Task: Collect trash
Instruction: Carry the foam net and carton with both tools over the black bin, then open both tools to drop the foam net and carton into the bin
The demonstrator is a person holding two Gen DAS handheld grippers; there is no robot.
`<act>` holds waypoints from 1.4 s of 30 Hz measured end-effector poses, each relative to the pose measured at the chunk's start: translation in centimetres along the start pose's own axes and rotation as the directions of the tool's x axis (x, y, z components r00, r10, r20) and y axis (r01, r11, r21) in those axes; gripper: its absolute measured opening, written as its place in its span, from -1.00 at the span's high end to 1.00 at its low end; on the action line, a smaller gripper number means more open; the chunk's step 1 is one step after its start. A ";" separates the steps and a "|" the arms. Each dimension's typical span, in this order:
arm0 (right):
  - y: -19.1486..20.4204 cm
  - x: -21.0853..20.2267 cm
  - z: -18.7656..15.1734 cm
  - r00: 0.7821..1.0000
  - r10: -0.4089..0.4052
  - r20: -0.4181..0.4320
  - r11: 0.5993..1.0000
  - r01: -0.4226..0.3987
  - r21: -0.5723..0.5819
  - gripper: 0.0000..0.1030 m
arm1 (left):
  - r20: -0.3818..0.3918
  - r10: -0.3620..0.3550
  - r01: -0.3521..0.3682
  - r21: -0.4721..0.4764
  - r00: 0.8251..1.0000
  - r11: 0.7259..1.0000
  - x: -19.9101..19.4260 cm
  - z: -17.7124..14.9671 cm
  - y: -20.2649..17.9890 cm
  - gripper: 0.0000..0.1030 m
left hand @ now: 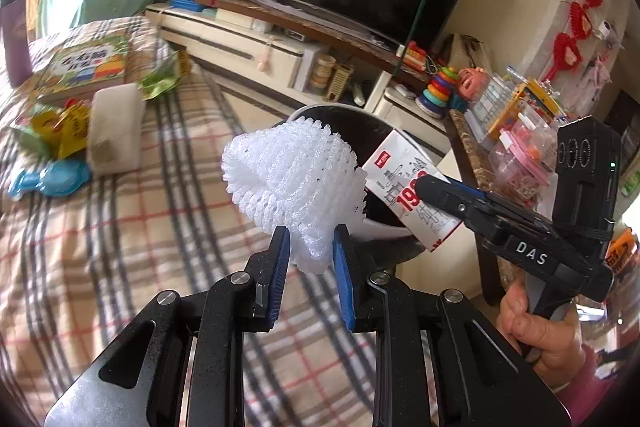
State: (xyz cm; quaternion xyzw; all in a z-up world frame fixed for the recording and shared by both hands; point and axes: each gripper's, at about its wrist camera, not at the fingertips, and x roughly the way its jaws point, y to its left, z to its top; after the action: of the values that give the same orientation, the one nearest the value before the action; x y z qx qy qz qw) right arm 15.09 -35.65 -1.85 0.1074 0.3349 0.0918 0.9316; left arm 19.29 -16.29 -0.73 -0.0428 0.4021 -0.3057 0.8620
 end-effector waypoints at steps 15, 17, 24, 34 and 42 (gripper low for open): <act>-3.4 -0.5 1.0 0.998 -0.062 0.020 0.997 0.061 0.051 0.36 | -0.060 -0.039 0.043 0.064 0.997 0.997 3.5 2.2 -3.4 0.59; -3.7 -0.4 1.1 0.998 -0.068 0.018 0.996 0.067 0.053 0.36 | -0.067 -0.040 0.045 0.068 0.997 0.997 4.0 2.4 -3.6 0.59; -4.8 0.3 1.6 0.997 -0.082 0.006 0.995 0.082 0.062 0.36 | -0.096 -0.037 0.043 0.063 0.995 0.997 5.6 2.9 -3.7 0.59; -5.9 1.7 2.4 0.995 -0.097 -0.010 0.993 0.098 0.071 0.36 | -0.132 -0.023 0.031 0.059 0.991 0.998 7.4 3.4 -3.8 0.58; -6.6 2.5 2.8 0.994 -0.104 -0.024 0.991 0.105 0.077 0.36 | -0.147 -0.021 0.029 0.054 0.989 0.998 8.4 3.5 -4.0 0.57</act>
State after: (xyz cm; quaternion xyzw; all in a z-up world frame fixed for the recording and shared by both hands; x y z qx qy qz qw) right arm 19.41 -41.75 -3.00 0.1251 0.3526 0.0307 0.9269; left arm 23.97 -24.87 -2.71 -0.0011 0.4549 -0.3301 0.8271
